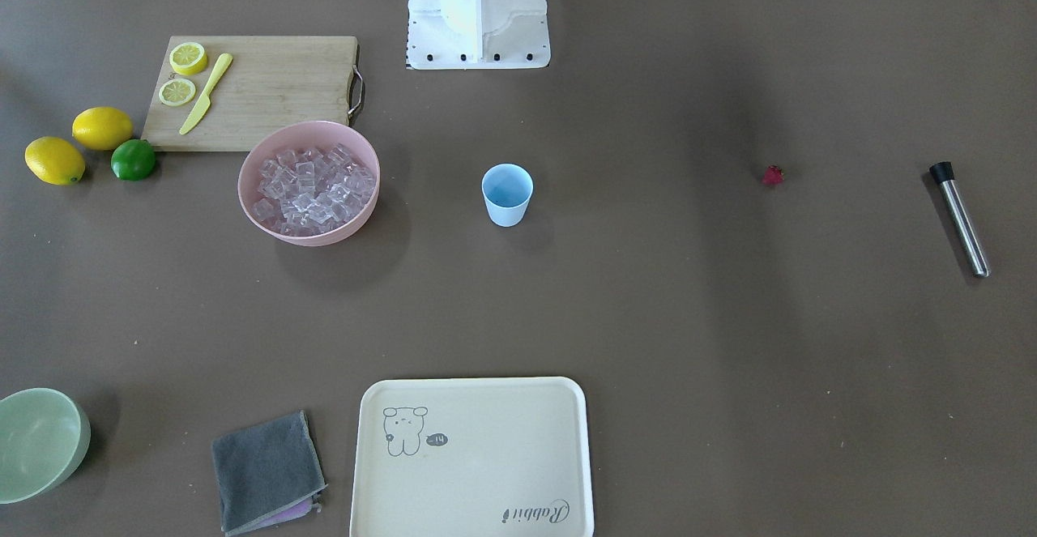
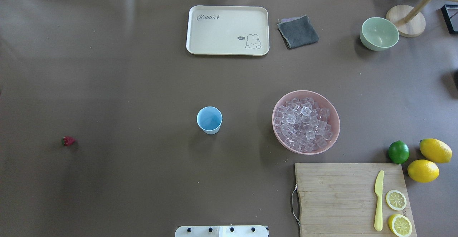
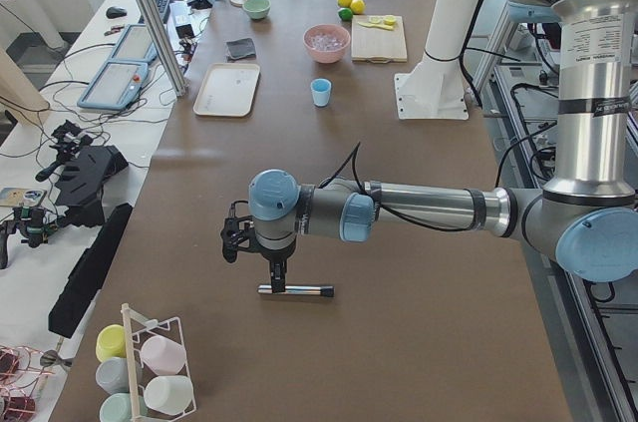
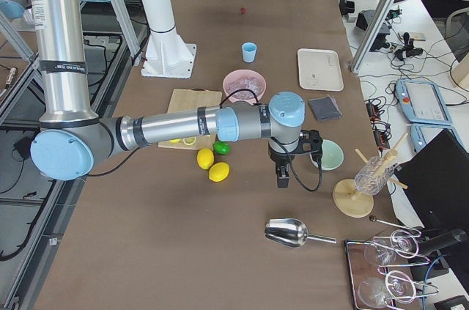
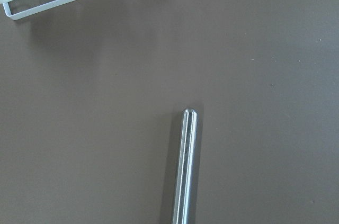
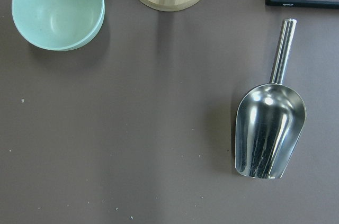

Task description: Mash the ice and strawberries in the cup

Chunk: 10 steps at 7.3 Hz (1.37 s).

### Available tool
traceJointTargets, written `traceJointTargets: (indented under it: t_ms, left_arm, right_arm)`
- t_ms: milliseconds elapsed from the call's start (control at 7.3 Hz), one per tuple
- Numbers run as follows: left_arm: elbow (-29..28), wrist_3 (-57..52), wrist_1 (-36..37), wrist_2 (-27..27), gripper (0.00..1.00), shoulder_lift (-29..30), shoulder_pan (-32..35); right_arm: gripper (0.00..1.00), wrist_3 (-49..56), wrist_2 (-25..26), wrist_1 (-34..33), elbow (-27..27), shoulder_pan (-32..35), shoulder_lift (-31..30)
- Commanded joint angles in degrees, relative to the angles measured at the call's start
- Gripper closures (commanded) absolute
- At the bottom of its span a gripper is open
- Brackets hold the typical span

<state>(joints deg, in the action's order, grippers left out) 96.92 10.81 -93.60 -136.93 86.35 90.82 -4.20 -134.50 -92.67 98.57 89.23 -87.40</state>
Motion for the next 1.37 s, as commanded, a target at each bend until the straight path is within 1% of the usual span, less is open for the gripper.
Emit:
traceJointTargets:
  t_ms: [0, 274, 411, 548, 685, 822, 959, 1096, 1234]
  left_arm:
    - [0.9, 0.0, 0.0, 0.0, 0.01, -0.7, 0.1]
    - [0.9, 0.0, 0.0, 0.0, 0.01, -0.6, 0.0]
    - [1.2, 0.0, 0.0, 0.0, 0.01, -0.7, 0.1]
    - [1.1, 0.2, 0.0, 0.0, 0.01, -0.6, 0.0]
    - [1.0, 0.2, 0.0, 0.0, 0.01, -0.5, 0.0]
    - [1.0, 0.3, 0.0, 0.0, 0.01, -0.4, 0.0]
    - [0.7, 0.3, 0.0, 0.0, 0.01, -0.1, 0.0]
    - [0.8, 0.3, 0.1, 0.0, 0.01, 0.0, -0.1]
    - [0.6, 0.4, 0.1, 0.1, 0.01, 0.2, -0.1]
  right_arm:
    - [0.0, 0.0, 0.6, 0.2, 0.3, 0.2, -0.1]
    - [0.0, -0.5, -0.3, 0.2, 1.1, -1.2, 1.0]
    - [0.0, -3.4, -0.7, 0.2, 3.5, -1.9, 0.5]
    - [0.0, -9.7, -2.6, 0.1, 3.9, -4.5, 0.8]
    - [0.0, -11.3, -5.0, 3.0, 4.3, -5.9, 0.3]
    - [0.0, -12.1, -5.2, 10.2, 4.4, -8.6, -0.5]
    - [0.0, -13.6, -4.0, 12.1, 4.9, -12.0, 1.5]
    - [0.0, -16.8, -2.9, 12.4, 5.0, -14.5, 2.5]
    - [0.0, -17.4, 2.2, 12.3, 6.4, -19.4, 3.3]
